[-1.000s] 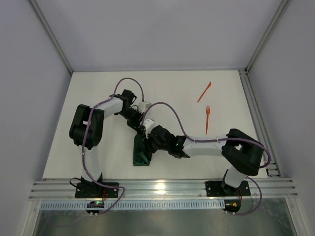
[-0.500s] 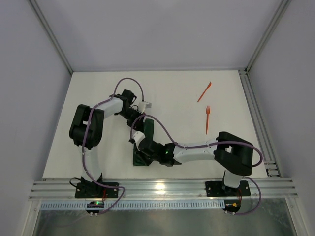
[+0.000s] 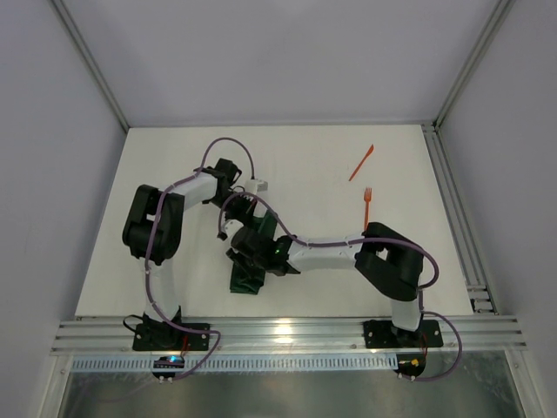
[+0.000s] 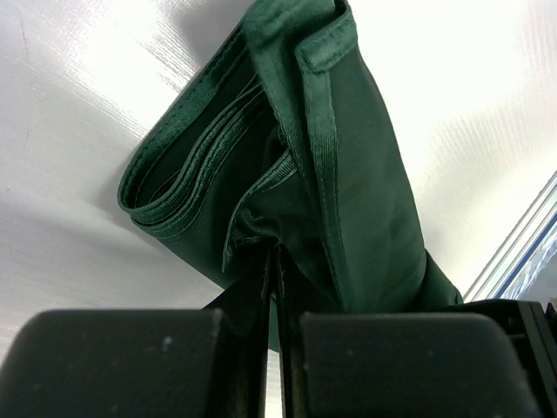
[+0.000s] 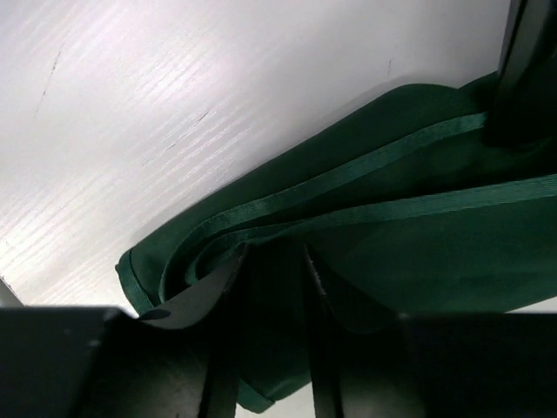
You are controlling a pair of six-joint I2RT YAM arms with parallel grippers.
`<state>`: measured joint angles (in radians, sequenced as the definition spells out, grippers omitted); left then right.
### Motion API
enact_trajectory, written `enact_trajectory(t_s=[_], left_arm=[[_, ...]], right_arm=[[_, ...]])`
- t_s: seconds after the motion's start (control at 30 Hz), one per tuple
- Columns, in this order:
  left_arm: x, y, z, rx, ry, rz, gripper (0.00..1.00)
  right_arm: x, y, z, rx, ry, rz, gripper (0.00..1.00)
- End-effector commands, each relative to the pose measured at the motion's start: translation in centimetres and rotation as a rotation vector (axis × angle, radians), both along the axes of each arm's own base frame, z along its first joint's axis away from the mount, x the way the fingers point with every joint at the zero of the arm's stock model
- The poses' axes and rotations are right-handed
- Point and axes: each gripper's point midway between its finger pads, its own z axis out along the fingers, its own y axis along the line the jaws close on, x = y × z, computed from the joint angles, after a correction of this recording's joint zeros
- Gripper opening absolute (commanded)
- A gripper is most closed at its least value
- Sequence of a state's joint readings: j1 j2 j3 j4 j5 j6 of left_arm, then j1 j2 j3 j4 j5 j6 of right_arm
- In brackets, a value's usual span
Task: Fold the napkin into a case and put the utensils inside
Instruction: Stuff the top corner of the smaller-rectangle-folded napkin into the folded napkin.
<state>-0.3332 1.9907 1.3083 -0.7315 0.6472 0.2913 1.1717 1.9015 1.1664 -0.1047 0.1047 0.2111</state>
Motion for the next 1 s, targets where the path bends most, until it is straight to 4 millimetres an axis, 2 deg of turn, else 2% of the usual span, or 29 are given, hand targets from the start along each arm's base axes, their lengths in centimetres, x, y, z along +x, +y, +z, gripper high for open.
enact_trajectory(t_s=[0.0, 0.07, 0.1, 0.13, 0.2, 0.27, 0.3, 0.33, 0.37, 0.4, 0.43, 0.47, 0.5, 0.57, 0.6, 0.67, 0.7, 0.73, 0.8, 0.83, 0.87, 0.9, 0.97], left_arm=[[0.6, 0.0, 0.0, -0.009, -0.037, -0.001, 0.00], [0.8, 0.1, 0.0, -0.010, -0.037, 0.002, 0.00], [0.7, 0.1, -0.1, -0.008, -0.032, 0.001, 0.00], [0.8, 0.2, 0.0, -0.007, -0.034, 0.004, 0.00], [0.8, 0.3, 0.0, -0.009, -0.034, 0.006, 0.00], [0.8, 0.3, 0.0, -0.009, -0.035, 0.007, 0.00], [0.8, 0.3, 0.0, -0.010, -0.038, 0.007, 0.00], [0.8, 0.3, 0.1, -0.011, -0.042, 0.006, 0.00], [0.8, 0.4, 0.1, -0.010, -0.039, 0.008, 0.00], [0.9, 0.4, 0.1, -0.010, -0.043, 0.009, 0.00], [0.8, 0.3, 0.1, -0.010, -0.043, 0.007, 0.00], [0.9, 0.4, 0.1, -0.011, -0.046, 0.009, 0.00], [0.9, 0.4, 0.0, -0.008, -0.045, 0.009, 0.00], [1.0, 0.4, 0.1, -0.007, -0.052, 0.011, 0.00], [1.0, 0.4, 0.1, -0.006, -0.054, 0.010, 0.00], [0.9, 0.5, 0.1, -0.005, -0.052, 0.010, 0.00], [1.0, 0.4, 0.1, -0.006, -0.053, 0.011, 0.00], [1.0, 0.5, 0.1, -0.005, -0.051, 0.011, 0.00], [0.9, 0.5, 0.0, -0.003, -0.050, 0.012, 0.00], [0.9, 0.5, 0.1, -0.004, -0.052, 0.012, 0.00], [0.9, 0.5, 0.1, -0.002, -0.052, 0.012, 0.00], [0.9, 0.5, 0.1, -0.001, -0.053, 0.012, 0.00], [0.9, 0.6, 0.1, -0.002, -0.056, 0.012, 0.00]], right_arm=[[0.9, 1.7, 3.7, 0.045, -0.056, 0.036, 0.35], [1.2, 1.9, 5.5, 0.085, -0.082, 0.025, 0.41], [1.4, 1.9, 6.4, 0.106, -0.093, 0.012, 0.49], [1.7, 1.5, 7.8, 0.145, -0.103, -0.013, 0.52], [2.5, 0.7, 9.2, 0.181, -0.123, -0.065, 0.56], [3.3, -1.3, 10.3, 0.231, -0.124, -0.124, 0.58], [3.5, -2.3, 9.8, 0.274, -0.129, -0.148, 0.60], [4.7, -3.7, 11.7, 0.362, -0.129, -0.230, 0.61], [5.7, -5.0, 12.1, 0.402, -0.144, -0.305, 0.63], [5.9, -6.5, 11.2, 0.438, -0.145, -0.340, 0.68], [7.0, -8.1, 12.7, 0.498, -0.169, -0.385, 0.72], [7.3, -8.9, 13.0, 0.547, -0.163, -0.438, 0.79], [8.2, -10.9, 12.2, 0.563, -0.201, -0.545, 0.99], [9.0, -13.3, 12.4, 0.601, -0.217, -0.686, 0.99], [9.0, -14.0, 11.6, 0.616, -0.200, -0.715, 1.00], [9.0, -14.0, 11.3, 0.639, -0.168, -0.691, 0.99], [9.7, -14.5, 10.3, 0.629, -0.128, -0.719, 1.00], [9.4, -14.0, 9.5, 0.626, -0.067, -0.699, 0.99], [10.2, -14.0, 7.2, 0.612, 0.033, -0.716, 0.91], [9.6, -13.1, 6.5, 0.623, 0.112, -0.665, 0.88], [9.9, -12.6, 6.3, 0.649, 0.144, -0.653, 0.83], [10.1, -12.5, 4.6, 0.634, 0.206, -0.655, 0.81], [10.0, -11.7, 3.4, 0.637, 0.285, -0.643, 0.78]])
